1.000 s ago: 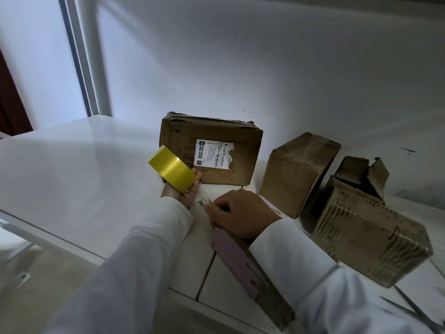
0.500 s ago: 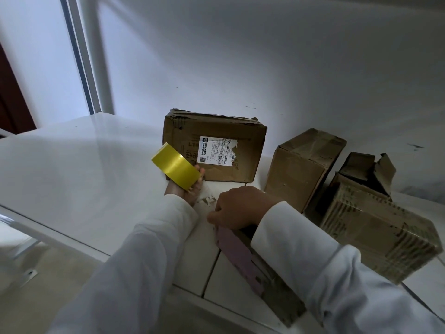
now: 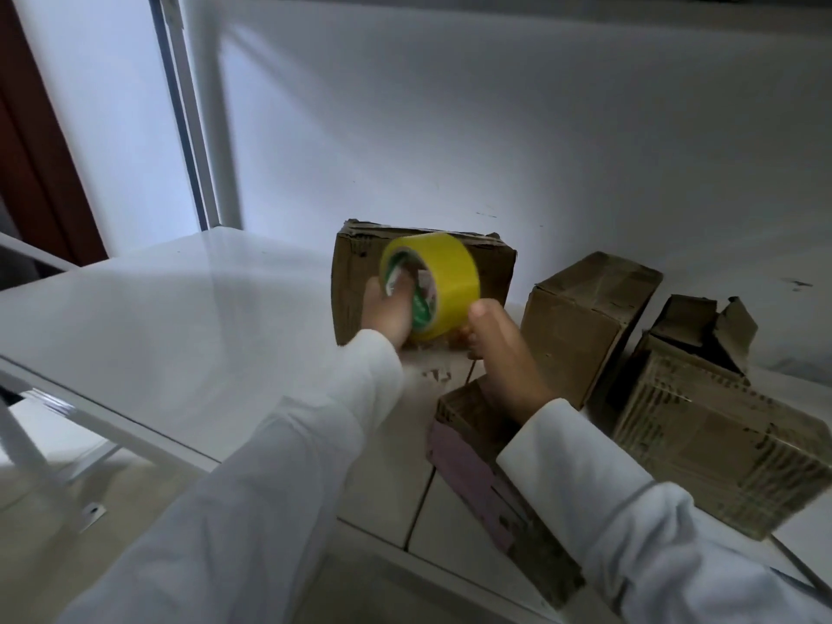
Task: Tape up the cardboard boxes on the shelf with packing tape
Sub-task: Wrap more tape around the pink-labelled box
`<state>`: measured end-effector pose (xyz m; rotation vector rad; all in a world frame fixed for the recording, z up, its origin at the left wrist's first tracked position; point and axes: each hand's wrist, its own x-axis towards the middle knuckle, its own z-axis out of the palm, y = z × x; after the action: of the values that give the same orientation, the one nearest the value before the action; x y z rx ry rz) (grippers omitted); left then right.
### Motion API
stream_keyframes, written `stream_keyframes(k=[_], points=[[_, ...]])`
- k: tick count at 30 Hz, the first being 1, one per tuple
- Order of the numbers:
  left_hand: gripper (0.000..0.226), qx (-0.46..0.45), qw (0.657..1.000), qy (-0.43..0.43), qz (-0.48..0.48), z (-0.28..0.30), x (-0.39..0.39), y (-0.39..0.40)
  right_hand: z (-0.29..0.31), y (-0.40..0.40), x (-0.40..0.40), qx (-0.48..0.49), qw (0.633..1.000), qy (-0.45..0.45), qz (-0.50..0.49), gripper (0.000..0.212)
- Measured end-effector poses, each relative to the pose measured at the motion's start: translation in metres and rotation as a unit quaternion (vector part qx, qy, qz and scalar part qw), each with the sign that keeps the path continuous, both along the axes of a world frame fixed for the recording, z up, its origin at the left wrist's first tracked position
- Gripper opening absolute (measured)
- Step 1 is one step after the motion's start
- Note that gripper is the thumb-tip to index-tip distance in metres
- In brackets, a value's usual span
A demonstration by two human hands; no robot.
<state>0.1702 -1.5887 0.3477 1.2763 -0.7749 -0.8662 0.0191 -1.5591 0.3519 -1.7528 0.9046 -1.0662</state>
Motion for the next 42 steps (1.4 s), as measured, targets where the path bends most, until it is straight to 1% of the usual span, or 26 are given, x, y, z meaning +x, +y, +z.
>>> stream_keyframes(k=[3, 4, 5, 7, 8, 9, 11, 12, 13, 15, 16, 17, 20, 22, 24, 26, 28, 30, 32, 35, 36, 37, 39, 40, 41, 42], points=[[0.035, -0.027, 0.993, -0.111, -0.011, 0.022, -0.02, 0.016, 0.012, 0.002, -0.004, -0.029, 0.995, -0.084, -0.05, 0.043], [0.032, -0.031, 0.99, -0.136, -0.028, 0.026, -0.025, 0.021, 0.016, 0.002, -0.005, -0.014, 0.99, -0.126, -0.063, 0.039], [0.027, -0.027, 0.985, -0.161, -0.048, 0.026, -0.027, 0.023, 0.02, 0.003, -0.006, 0.021, 0.984, -0.168, -0.059, 0.033], [0.021, -0.001, 0.982, -0.178, -0.069, 0.024, -0.027, 0.022, 0.024, 0.007, -0.006, 0.095, 0.975, -0.201, -0.025, 0.023], [0.025, 0.026, 0.984, -0.159, -0.08, 0.022, -0.027, 0.022, 0.025, 0.009, -0.005, 0.119, 0.973, -0.196, -0.013, 0.023], [0.035, 0.067, 0.985, -0.126, -0.096, 0.019, -0.027, 0.025, 0.025, 0.01, -0.004, 0.135, 0.972, -0.191, -0.009, 0.024], [0.064, 0.147, 0.98, -0.064, -0.118, 0.01, -0.034, 0.037, 0.027, 0.014, -0.004, 0.152, 0.97, -0.191, -0.013, 0.025], [0.073, 0.159, 0.977, -0.058, -0.128, 0.004, -0.038, 0.043, 0.029, 0.015, -0.004, 0.161, 0.965, -0.205, -0.016, 0.025], [0.087, 0.163, 0.975, -0.063, -0.139, -0.001, -0.044, 0.051, 0.031, 0.016, -0.005, 0.171, 0.959, -0.226, -0.017, 0.025], [0.124, 0.171, 0.97, -0.074, -0.159, -0.009, -0.051, 0.066, 0.036, 0.019, -0.009, 0.18, 0.951, -0.252, -0.015, 0.025], [0.134, 0.162, 0.97, -0.08, -0.164, -0.013, -0.051, 0.069, 0.038, 0.021, -0.01, 0.182, 0.948, -0.262, -0.012, 0.025], [0.134, 0.146, 0.971, -0.089, -0.169, -0.015, -0.051, 0.072, 0.039, 0.023, -0.013, 0.184, 0.944, -0.274, -0.01, 0.024], [0.121, 0.105, 0.974, -0.091, -0.178, -0.024, -0.055, 0.076, 0.041, 0.026, -0.018, 0.194, 0.928, -0.317, -0.019, 0.025], [0.113, 0.136, 0.976, -0.089, -0.143, -0.028, -0.065, 0.079, 0.044, 0.027, -0.019, 0.213, 0.907, -0.362, -0.017, 0.025], [0.107, 0.194, 0.973, -0.066, -0.107, -0.03, -0.072, 0.083, 0.047, 0.026, -0.019, 0.22, 0.894, -0.39, -0.013, 0.025], [0.121, 0.196, 0.977, -0.01, -0.085, -0.035, -0.074, 0.082, 0.048, 0.026, -0.019, 0.209, 0.899, -0.384, -0.016, 0.025], [0.136, 0.175, 0.981, 0.015, -0.087, -0.031, -0.076, 0.083, 0.048, 0.031, -0.021, 0.208, 0.909, -0.361, -0.004, 0.024], [0.137, 0.158, 0.983, 0.016, -0.091, -0.029, -0.077, 0.085, 0.052, 0.039, -0.028, 0.199, 0.929, -0.312, 0.01, 0.024], [0.133, 0.155, 0.984, 0.012, -0.086, -0.035, -0.076, 0.079, 0.06, 0.045, -0.041, 0.164, 0.951, -0.26, -0.004, 0.025], [0.117, 0.157, 0.983, -0.006, -0.09, -0.055, -0.068, 0.064, 0.072, 0.054, -0.059, 0.125, 0.967, -0.22, -0.011, 0.028], [0.106, 0.155, 0.982, -0.027, -0.102, -0.05, -0.069, 0.067, 0.072, 0.06, -0.063, 0.121, 0.974, -0.192, -0.011, 0.029], [0.087, 0.163, 0.977, -0.057, -0.126, -0.041, -0.071, 0.073, 0.069, 0.065, -0.065, 0.12, 0.98, -0.158, -0.017, 0.031], [0.034, 0.178, 0.963, -0.125, -0.157, -0.025, -0.074, 0.081, 0.058, 0.074, -0.068, 0.13, 0.984, -0.115, -0.039, 0.028], [0.013, 0.181, 0.958, -0.131, -0.179, -0.02, -0.074, 0.083, 0.053, 0.077, -0.071, 0.14, 0.983, -0.108, -0.051, 0.027], [0.01, 0.182, 0.953, -0.133, -0.201, -0.018, -0.072, 0.084, 0.046, 0.079, -0.075, 0.148, 0.981, -0.11, -0.061, 0.025], [0.012, 0.187, 0.946, -0.127, -0.232, -0.016, -0.071, 0.084, 0.04, 0.08, -0.08, 0.152, 0.979, -0.119, -0.065, 0.024]])
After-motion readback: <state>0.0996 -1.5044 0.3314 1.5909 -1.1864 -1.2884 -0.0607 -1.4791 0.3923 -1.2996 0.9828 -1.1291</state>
